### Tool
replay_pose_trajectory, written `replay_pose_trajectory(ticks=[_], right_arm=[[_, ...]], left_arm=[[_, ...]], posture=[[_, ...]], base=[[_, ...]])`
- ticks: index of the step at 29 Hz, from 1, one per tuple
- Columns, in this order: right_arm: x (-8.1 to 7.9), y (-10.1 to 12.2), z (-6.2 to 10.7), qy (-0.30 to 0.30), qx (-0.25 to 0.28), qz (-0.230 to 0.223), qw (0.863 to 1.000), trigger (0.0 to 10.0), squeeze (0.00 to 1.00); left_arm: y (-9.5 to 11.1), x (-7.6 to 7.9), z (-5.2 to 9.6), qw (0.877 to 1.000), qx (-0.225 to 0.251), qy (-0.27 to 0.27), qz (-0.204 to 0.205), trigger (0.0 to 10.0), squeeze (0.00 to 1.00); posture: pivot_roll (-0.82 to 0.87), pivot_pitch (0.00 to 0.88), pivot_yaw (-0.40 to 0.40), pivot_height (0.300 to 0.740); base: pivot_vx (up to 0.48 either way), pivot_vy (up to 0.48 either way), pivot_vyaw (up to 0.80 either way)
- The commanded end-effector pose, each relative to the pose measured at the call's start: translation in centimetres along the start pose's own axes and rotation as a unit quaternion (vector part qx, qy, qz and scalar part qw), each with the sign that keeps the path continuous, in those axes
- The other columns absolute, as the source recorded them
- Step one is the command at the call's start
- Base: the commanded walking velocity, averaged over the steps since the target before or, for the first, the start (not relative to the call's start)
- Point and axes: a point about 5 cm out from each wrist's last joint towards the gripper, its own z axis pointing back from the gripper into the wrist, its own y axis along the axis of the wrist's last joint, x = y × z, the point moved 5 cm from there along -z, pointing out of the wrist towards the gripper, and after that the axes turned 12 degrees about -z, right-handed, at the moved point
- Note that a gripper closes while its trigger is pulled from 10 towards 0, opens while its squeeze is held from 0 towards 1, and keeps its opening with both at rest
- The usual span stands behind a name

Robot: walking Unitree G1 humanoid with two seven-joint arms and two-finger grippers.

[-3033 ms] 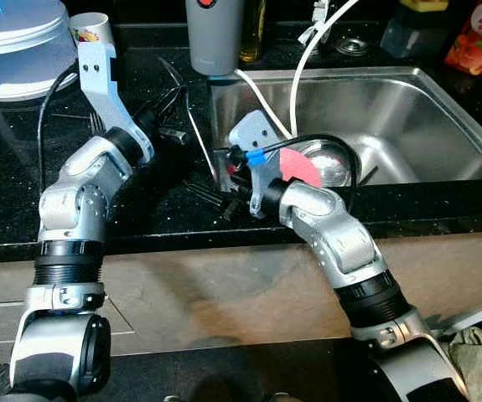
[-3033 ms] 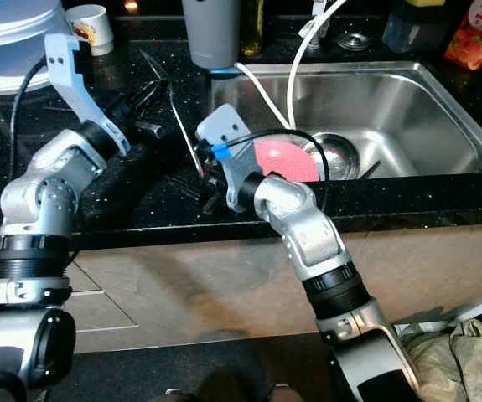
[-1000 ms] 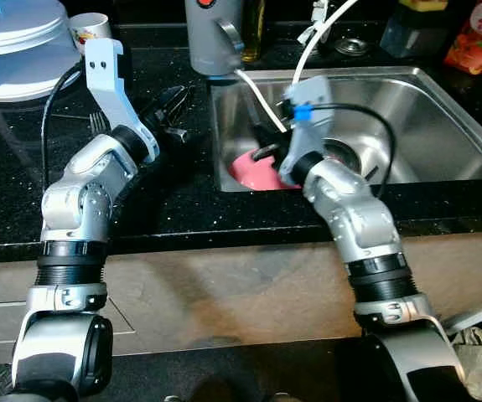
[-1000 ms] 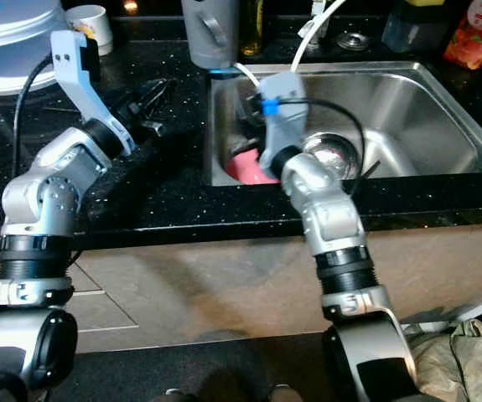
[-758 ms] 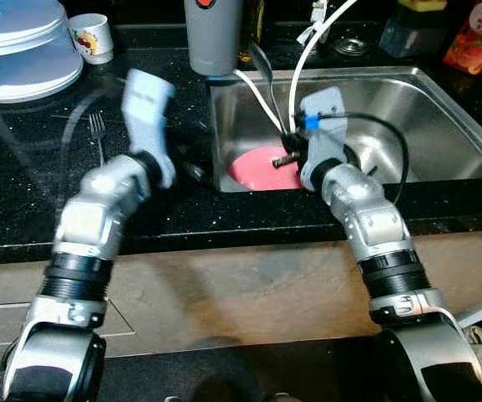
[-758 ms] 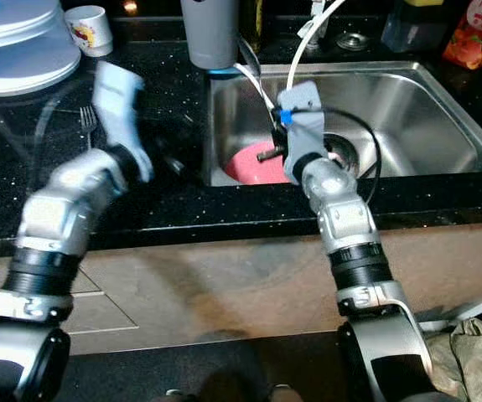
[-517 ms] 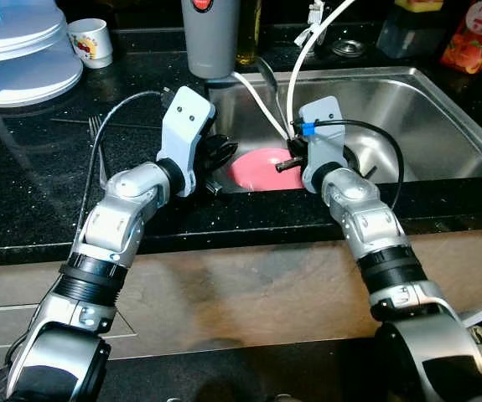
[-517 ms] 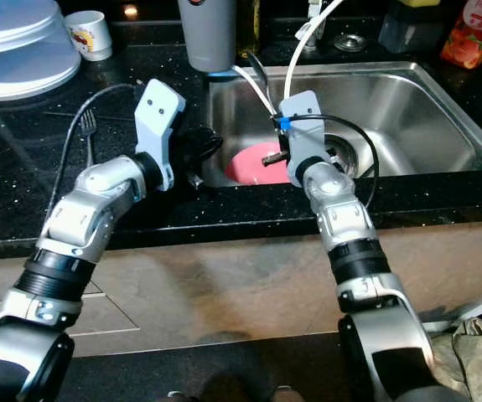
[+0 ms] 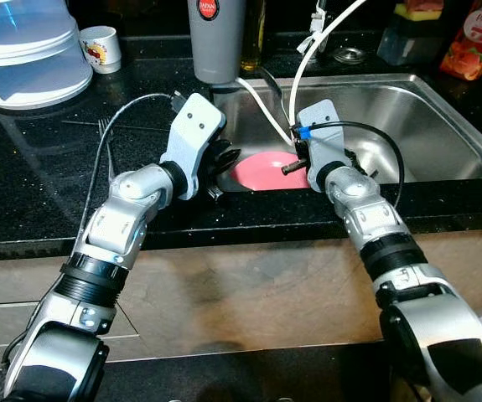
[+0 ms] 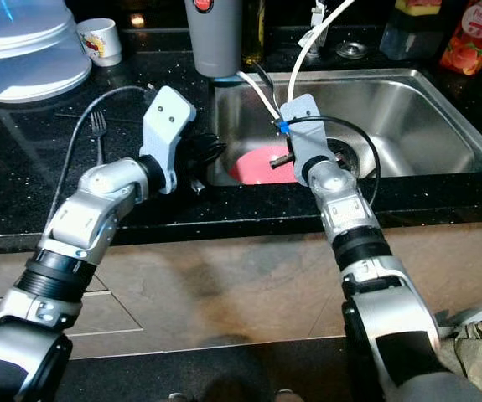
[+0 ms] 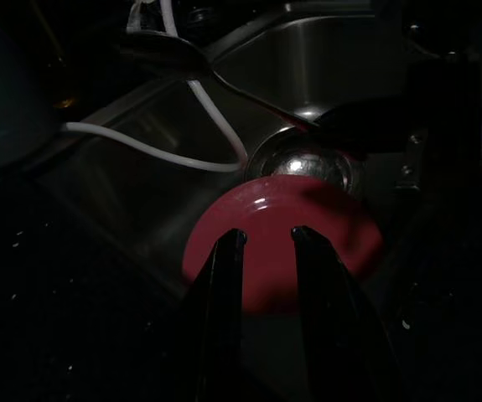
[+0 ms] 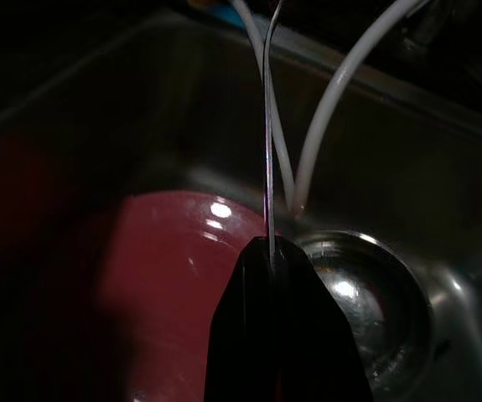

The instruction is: Kitchen organization

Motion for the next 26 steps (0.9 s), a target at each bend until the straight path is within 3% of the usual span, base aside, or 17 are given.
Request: replay_pose_trajectory(ticks=[1, 6, 10, 16, 18, 26], right_arm=[[1.3, -4.6, 0.5, -0.009, -0.082, -0.012, 0.997, 10.0, 0.00], [2.5, -2.0, 0.3, -0.008, -0.056, -0.017, 0.998, 10.0, 0.00], [3.3, 0.6, 0.3, 0.017, -0.051, 0.021, 0.998, 10.0, 0.00], [2.1, 0.2, 0.5, 0.087, -0.107, 0.077, 0.987, 10.0, 0.00], [1.2, -0.1, 0.4, 0.111, -0.119, 0.095, 0.982, 10.0, 0.00], [-0.7, 0.8, 0.0, 0.146, -0.114, 0.110, 0.977, 10.0, 0.00]], left_arm=[[0.0, -0.8, 0.2, 1.000, -0.002, 0.007, 0.010, 10.0, 0.00], [0.4, -1.8, 0.3, 1.000, 0.006, 0.022, 0.017, 10.0, 0.00], [0.7, -2.5, 0.3, 0.999, 0.013, 0.027, 0.023, 10.0, 0.00], [0.6, -1.7, 0.3, 1.000, 0.003, -0.016, 0.009, 10.0, 0.00], [0.3, -0.7, 0.3, 0.999, -0.010, -0.049, 0.007, 10.0, 0.00], [-0.1, -0.2, 0.3, 0.997, -0.024, -0.069, 0.005, 10.0, 0.00]], posture=[[0.00, 0.118, 0.008, 0.740], [0.00, 0.120, 0.007, 0.740], [0.00, 0.120, 0.007, 0.740], [0.00, 0.121, 0.003, 0.740], [0.00, 0.121, 0.001, 0.740], [0.01, 0.122, 0.002, 0.740]], base=[[0.000, 0.000, 0.00], [0.000, 0.000, 0.00], [0.000, 0.000, 0.00], [0.000, 0.000, 0.00], [0.000, 0.000, 0.00], [0.000, 0.000, 0.00]])
